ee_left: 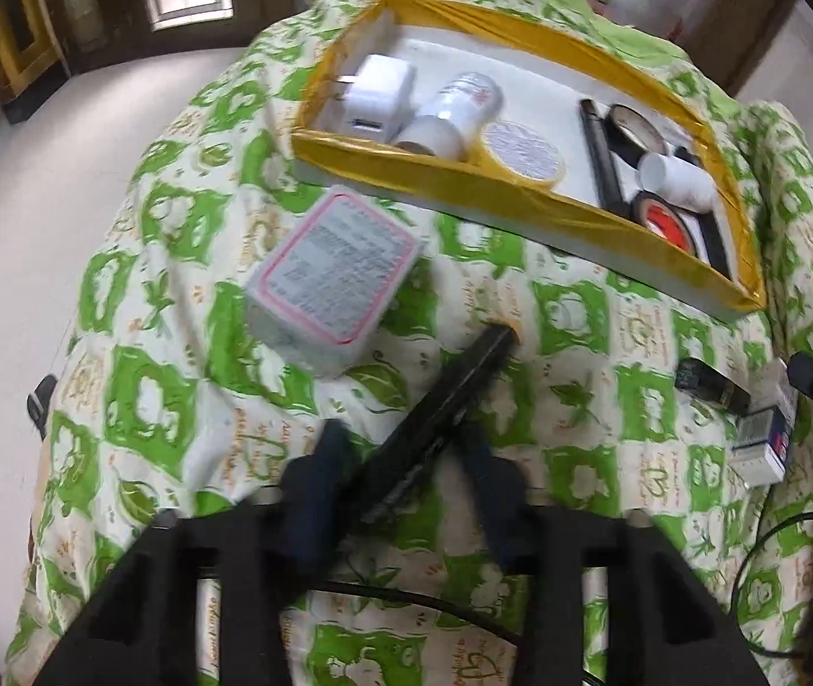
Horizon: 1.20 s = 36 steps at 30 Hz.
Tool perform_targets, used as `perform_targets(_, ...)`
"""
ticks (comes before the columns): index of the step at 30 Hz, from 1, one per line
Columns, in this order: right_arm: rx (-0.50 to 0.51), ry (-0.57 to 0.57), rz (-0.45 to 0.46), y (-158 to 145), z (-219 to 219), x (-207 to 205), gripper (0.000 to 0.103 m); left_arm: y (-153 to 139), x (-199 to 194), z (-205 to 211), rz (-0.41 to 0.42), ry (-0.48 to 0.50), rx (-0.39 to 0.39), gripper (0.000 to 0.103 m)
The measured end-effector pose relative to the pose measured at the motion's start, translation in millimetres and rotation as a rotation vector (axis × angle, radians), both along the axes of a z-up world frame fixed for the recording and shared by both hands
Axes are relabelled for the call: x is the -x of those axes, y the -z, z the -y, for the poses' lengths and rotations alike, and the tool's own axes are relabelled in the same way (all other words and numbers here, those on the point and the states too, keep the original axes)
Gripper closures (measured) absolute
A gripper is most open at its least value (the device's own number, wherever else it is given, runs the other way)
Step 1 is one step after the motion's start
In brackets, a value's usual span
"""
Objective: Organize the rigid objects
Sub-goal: 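Grasp the black pen with the left tool while the right tool grasps the blue-and-white medicine box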
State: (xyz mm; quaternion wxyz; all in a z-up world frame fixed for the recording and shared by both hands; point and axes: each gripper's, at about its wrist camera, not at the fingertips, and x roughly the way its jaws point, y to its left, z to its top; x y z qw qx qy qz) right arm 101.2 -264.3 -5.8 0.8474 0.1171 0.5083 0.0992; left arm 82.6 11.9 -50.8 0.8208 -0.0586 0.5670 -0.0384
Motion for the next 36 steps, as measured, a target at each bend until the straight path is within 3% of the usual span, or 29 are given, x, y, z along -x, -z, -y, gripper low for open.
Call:
perform_targets(2, 0.067, 0.016, 0.003, -4, -5, 9, 0.063, -2, -2, 10, 0.008, 0.024, 0.021, 0.086)
perform_targets(7, 0.15, 0.066, -0.038, -1, -10, 30, 0.055, -7, 1, 24, 0.017, 0.109, 0.164, 0.089)
perform_targets(11, 0.194, 0.092, -0.105, 20, -10, 27, 0.053, -2, -2, 38, -0.013, 0.144, 0.124, 0.089)
perform_targets(15, 0.144, 0.144, -0.147, 38, 2, 16, 0.051, -1, -3, 40, -0.024, 0.143, 0.108, 0.089)
perform_targets(19, 0.081, 0.158, -0.129, 44, 6, 2, 0.053, 1, -5, 46, -0.024, 0.147, 0.092, 0.089)
perform_targets(22, 0.047, 0.092, -0.097, 43, -4, 1, 0.069, 2, -3, 43, -0.024, 0.154, 0.077, 0.089)
perform_targets(25, -0.059, -0.043, -0.089, 43, -26, 7, 0.07, 3, -3, 43, -0.025, 0.157, 0.072, 0.089)
perform_targets(28, -0.027, -0.146, -0.049, 38, -50, 12, 0.07, 6, -4, 43, -0.039, 0.154, 0.066, 0.089)
perform_targets(31, 0.033, -0.156, -0.032, 38, -57, 16, 0.07, 9, -4, 46, -0.05, 0.159, 0.048, 0.089)
perform_targets(36, 0.018, -0.102, -0.054, 41, -45, 15, 0.07, 6, -2, 50, -0.016, 0.16, 0.033, 0.089)
